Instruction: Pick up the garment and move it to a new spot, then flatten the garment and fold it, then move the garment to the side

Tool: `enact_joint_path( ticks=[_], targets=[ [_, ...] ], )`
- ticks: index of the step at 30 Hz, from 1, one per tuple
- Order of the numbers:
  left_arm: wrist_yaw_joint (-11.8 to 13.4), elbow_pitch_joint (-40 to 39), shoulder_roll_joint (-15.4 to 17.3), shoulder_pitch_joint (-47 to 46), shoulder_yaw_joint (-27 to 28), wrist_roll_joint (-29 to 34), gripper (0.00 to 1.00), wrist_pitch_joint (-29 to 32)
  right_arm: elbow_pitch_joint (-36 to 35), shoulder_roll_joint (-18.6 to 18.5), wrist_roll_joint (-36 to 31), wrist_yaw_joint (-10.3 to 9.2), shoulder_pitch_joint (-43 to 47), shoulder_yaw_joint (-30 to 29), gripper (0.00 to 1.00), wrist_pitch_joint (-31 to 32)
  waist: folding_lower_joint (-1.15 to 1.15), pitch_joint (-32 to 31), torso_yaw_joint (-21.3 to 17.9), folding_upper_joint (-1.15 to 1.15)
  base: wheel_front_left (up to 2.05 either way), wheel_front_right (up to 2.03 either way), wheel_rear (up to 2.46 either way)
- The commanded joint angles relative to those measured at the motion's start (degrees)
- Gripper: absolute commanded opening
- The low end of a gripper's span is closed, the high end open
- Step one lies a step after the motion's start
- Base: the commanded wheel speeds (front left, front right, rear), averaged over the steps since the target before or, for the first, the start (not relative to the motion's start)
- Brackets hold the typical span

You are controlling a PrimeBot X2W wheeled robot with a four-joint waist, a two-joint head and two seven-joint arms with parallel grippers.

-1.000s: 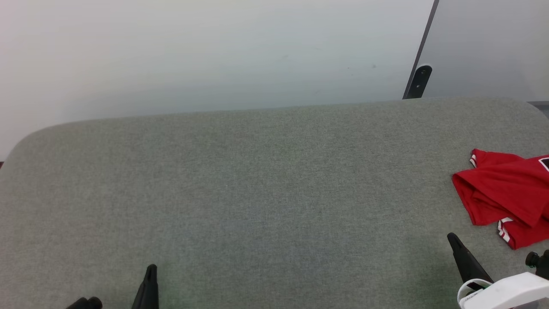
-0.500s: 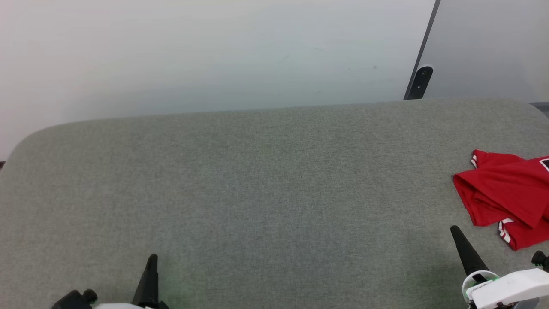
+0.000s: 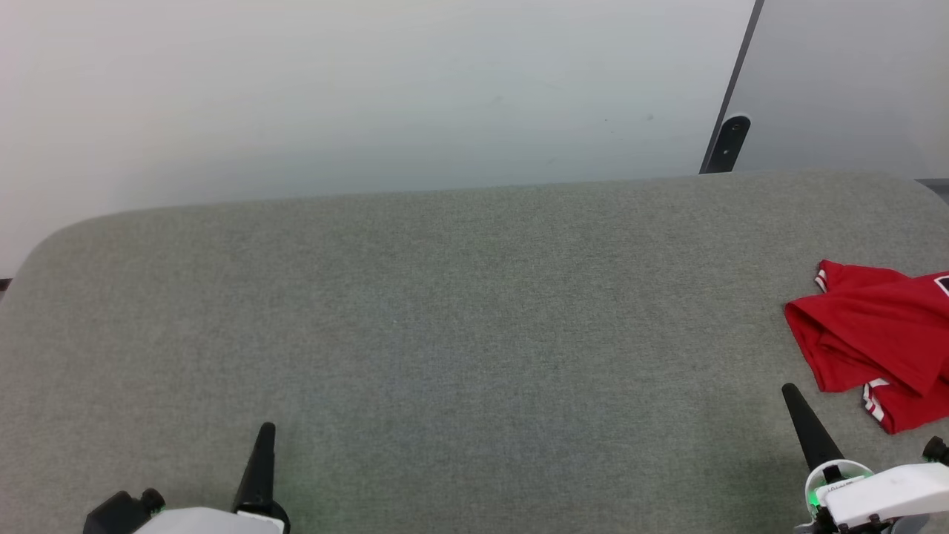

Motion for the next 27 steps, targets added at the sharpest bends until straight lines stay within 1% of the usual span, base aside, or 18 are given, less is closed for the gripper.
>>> enact_joint_path(
  ticks=[1,27],
  targets=[
    [-0.38,-0.24,0.03,-1.11,0.28,-1.32,0.0,0.24,-0.19,-0.04,1.33,-0.02,-1.36,-0.46,0.0,-0.36,0.0,-0.01,0.01,0.0,0.0,0.0,0.0],
    [-1.53,1.72,-0.41,-4.6,1.34,-15.08,0.0,3.7,2.51,1.31,12.87,-0.04,-3.21,-1.7,0.0,-0.91,0.0,-0.2,0.33,0.0,0.0,0.0,0.0]
  ],
)
